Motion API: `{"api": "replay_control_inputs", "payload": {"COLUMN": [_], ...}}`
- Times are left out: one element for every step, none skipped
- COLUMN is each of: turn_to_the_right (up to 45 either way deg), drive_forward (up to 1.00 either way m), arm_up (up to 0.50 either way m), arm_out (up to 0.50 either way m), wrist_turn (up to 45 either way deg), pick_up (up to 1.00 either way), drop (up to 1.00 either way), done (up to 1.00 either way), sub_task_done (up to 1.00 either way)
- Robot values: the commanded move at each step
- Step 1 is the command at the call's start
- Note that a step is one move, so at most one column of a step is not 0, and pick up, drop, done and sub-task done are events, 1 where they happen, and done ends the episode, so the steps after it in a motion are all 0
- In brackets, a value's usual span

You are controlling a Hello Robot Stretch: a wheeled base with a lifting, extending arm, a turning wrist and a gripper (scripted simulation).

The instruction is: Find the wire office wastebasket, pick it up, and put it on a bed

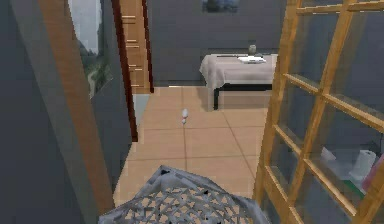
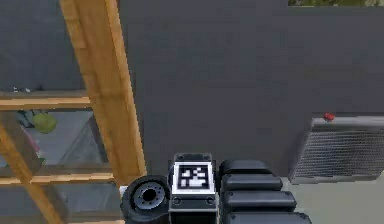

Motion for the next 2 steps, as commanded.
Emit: {"api": "replay_control_inputs", "payload": {"turn_to_the_right": [0.0, -3.0], "drive_forward": [0.15, 0.0], "arm_up": [0.0, 0.0], "arm_out": [0.0, 0.0], "wrist_turn": [0.0, 0.0], "pick_up": [0.0, 0.0], "drop": [0.0, 0.0], "done": [0.0, 0.0], "sub_task_done": [0.0, 0.0]}}
